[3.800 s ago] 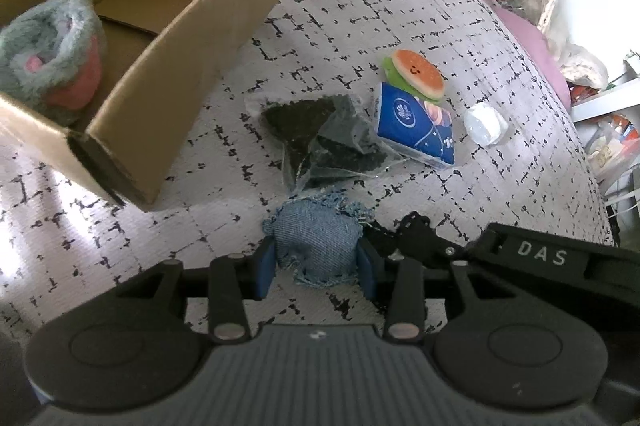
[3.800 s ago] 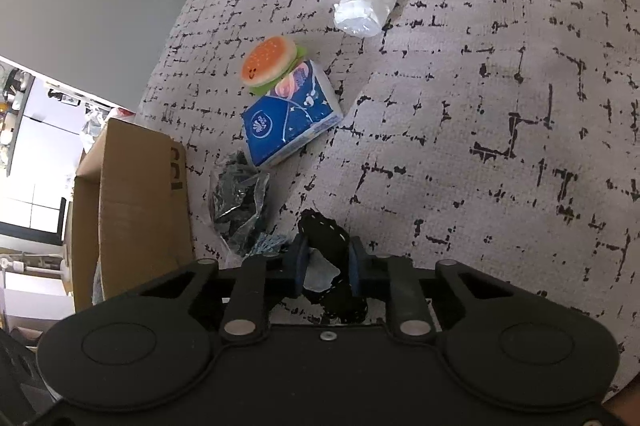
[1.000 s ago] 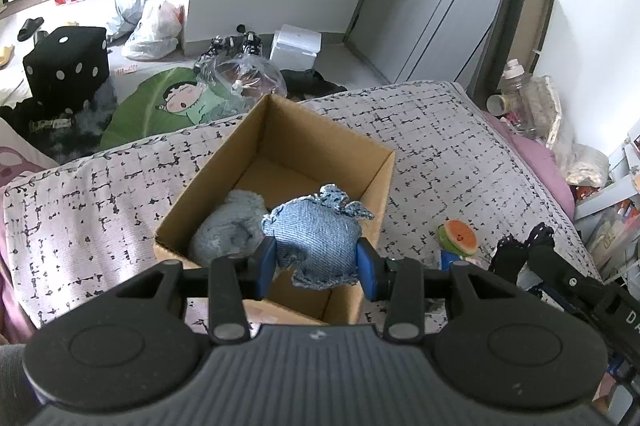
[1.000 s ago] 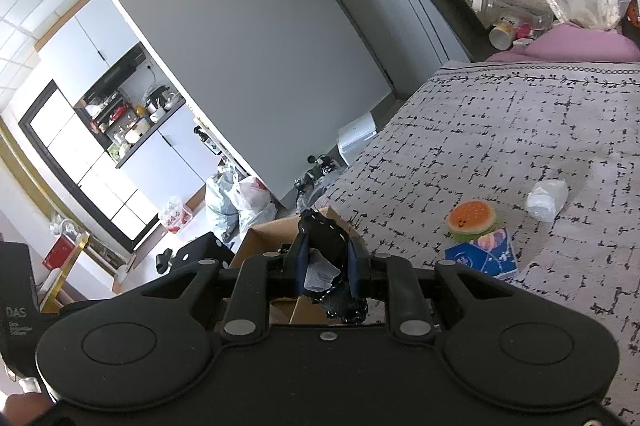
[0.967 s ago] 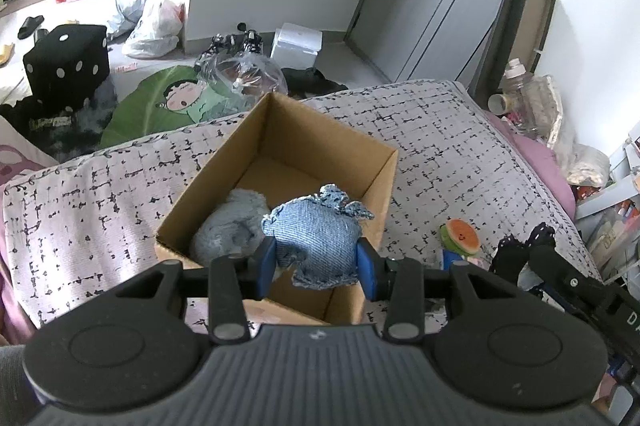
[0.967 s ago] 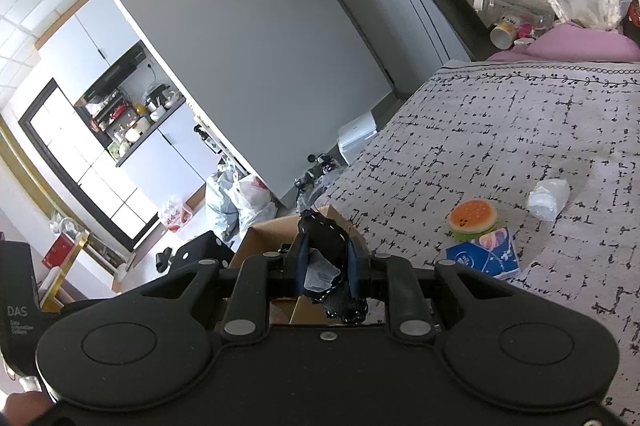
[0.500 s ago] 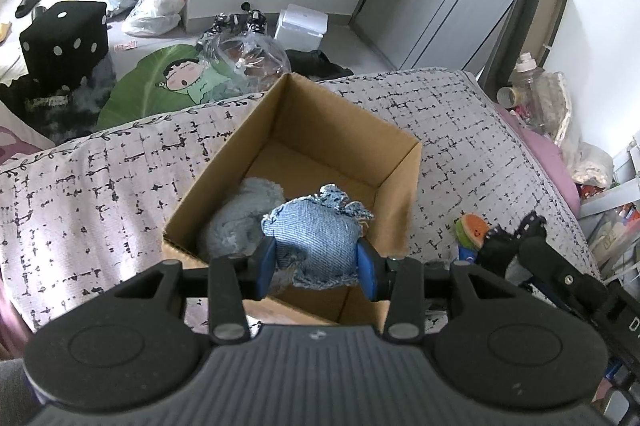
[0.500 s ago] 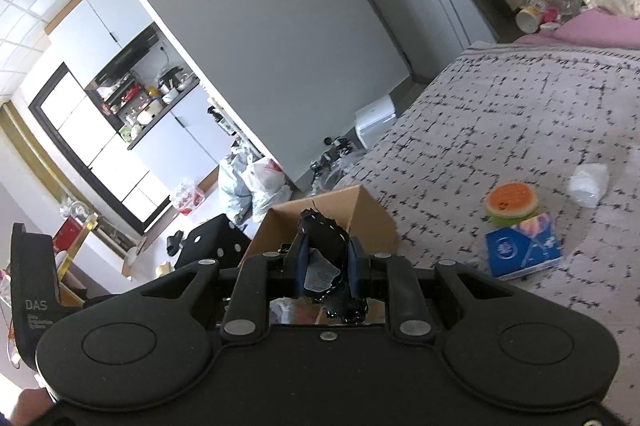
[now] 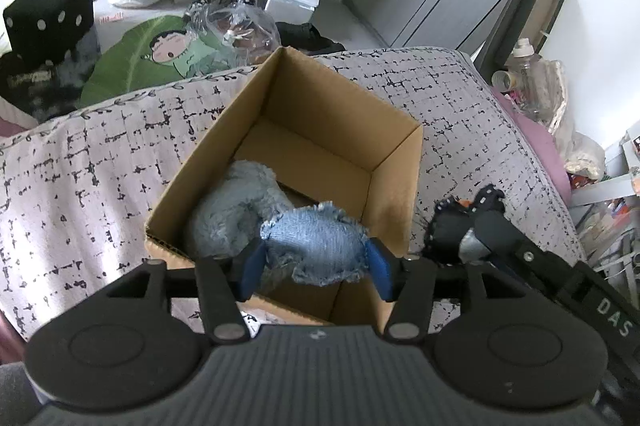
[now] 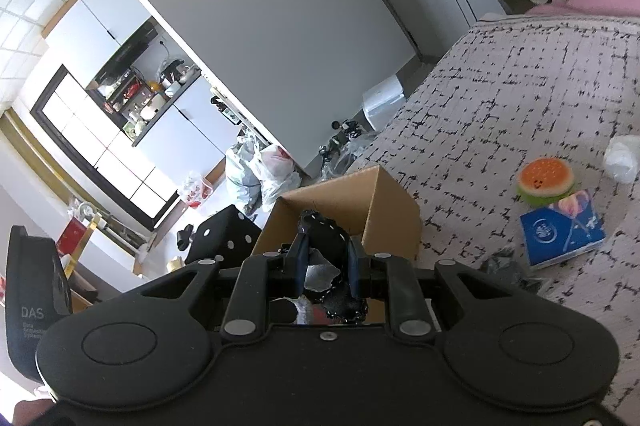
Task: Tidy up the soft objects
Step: 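Open the left tool over the box to drop the denim plush while the right tool releases the black cloth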
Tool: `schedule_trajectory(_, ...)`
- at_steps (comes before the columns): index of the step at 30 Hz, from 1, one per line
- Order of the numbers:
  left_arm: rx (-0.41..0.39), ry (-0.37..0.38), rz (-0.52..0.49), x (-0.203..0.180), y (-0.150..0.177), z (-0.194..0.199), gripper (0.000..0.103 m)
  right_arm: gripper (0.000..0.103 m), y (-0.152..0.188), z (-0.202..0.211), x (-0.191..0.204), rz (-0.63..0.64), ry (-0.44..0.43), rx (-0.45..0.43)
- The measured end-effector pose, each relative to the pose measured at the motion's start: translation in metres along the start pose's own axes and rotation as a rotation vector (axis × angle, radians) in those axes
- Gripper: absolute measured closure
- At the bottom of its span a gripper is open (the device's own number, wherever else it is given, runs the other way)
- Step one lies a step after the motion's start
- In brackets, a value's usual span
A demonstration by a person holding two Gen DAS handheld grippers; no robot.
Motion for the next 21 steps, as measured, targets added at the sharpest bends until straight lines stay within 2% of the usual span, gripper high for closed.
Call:
schedule_trajectory(11,-0.016,-0.029,0.031,0.022,-0.009,0.012,0.045,0.082,0.014,-0.016,0.009,-0.01,-0.009,0.051)
schedule_trajectory(12,-0.017,-0.032,0.033,0.024,-0.01,0.012,0.045,0.077,0.017,-0.017,0.01,-0.011,-0.008,0.065)
schedule_trajectory(16,-0.016,-0.045,0.035,0.028,-0.01,0.016,0.045,0.07,0.022,-0.017,0.009,-0.032,0.002,0.101)
schedule_trajectory(18,-0.018,-0.051,0.034,0.029,-0.01,0.018,0.045,0.058,0.02,-0.014,0.008,-0.042,0.006,0.094)
schedule_trajectory(21,-0.022,-0.063,0.025,0.028,-0.01,0.023,0.043,0.054,0.015,-0.007,0.006,-0.065,0.007,0.075)
Point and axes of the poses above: each gripper's, at about its wrist camera, not at the fingertips, and z roughly against the way its jaws point, x to its left, y to its underside, the point moved 10 cm from there along -z, roughly the way its jaws point, and after that the axes turned 11 degrees about -z, right-handed, at the moved point
